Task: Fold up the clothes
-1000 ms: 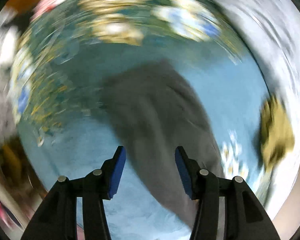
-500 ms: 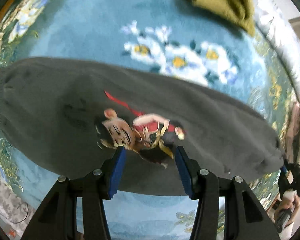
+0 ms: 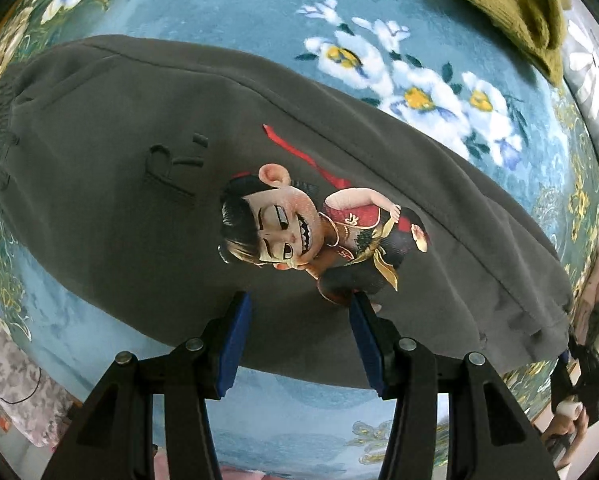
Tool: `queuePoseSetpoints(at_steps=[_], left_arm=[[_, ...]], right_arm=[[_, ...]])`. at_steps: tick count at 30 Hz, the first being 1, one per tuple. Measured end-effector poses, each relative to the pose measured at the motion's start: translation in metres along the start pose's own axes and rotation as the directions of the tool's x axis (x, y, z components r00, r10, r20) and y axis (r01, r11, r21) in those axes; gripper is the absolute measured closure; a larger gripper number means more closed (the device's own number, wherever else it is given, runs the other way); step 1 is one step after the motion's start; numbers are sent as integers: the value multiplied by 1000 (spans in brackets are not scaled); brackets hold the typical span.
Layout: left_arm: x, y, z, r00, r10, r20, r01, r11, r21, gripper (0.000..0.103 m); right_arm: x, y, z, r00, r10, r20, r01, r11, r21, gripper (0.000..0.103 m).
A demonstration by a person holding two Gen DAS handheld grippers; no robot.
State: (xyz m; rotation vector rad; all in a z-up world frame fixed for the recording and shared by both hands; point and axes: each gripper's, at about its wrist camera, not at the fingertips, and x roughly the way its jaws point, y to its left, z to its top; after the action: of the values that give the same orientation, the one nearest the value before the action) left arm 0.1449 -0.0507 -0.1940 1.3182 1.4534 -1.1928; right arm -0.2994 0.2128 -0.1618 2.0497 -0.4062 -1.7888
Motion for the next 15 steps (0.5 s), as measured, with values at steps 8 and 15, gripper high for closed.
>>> queuePoseSetpoints(at_steps=[8, 15], left_arm=[[-10, 2, 3, 1000, 25, 1, -25, 999, 22, 51], [-25, -7, 3, 999, 34, 28, -34, 999, 23, 51]], right_arm=[[10, -27, 1, 999, 53, -7, -52, 994, 94, 57], [27, -28, 1, 999, 42, -11, -40, 987, 154, 63]])
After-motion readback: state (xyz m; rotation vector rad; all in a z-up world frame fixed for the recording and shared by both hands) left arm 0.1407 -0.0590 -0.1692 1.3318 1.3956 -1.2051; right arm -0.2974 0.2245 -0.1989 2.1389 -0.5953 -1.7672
